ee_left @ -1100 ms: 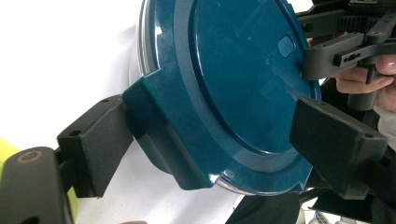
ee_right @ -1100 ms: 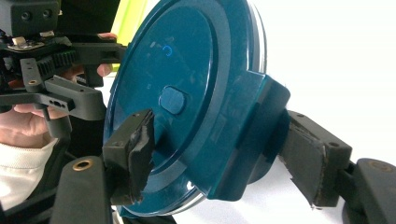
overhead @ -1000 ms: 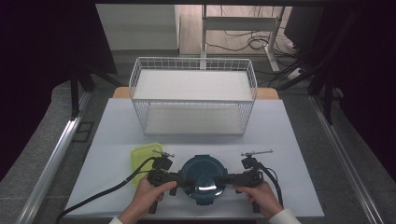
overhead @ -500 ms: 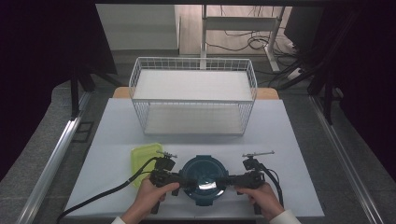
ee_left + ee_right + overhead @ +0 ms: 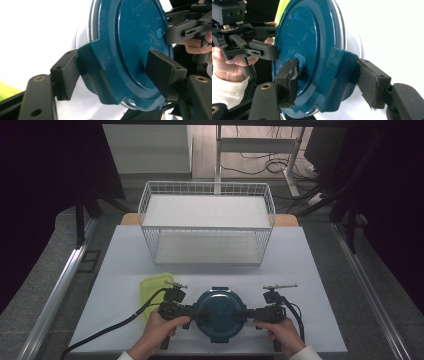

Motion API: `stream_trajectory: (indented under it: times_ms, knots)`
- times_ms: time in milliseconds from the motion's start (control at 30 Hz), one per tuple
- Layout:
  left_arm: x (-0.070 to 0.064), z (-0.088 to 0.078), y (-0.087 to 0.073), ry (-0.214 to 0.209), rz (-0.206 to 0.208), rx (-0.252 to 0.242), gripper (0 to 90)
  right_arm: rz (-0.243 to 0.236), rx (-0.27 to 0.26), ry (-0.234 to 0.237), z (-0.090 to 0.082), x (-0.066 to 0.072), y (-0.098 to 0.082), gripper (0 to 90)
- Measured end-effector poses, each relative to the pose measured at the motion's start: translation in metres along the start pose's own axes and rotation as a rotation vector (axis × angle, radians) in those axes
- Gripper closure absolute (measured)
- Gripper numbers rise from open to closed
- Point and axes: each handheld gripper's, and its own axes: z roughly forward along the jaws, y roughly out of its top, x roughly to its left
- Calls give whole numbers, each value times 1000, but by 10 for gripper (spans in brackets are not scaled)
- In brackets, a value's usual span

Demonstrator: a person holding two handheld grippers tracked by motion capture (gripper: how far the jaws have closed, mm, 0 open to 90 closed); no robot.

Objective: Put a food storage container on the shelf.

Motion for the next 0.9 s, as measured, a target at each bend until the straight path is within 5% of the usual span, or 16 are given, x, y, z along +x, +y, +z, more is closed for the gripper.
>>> stream_trajectory:
  times_ms: [300,433,900]
  knots:
    - [3,-4,-5,-46,-46,-43,379,40,-23,1,-4,3,-3,401]
    - [-2,-5,-5,-30,-13,-34,380,54,-40,-3,-5,5,-3,417]
    - [-12,-6,-5,-14,32,-40,398,-47,-86,-45,-14,16,0,414]
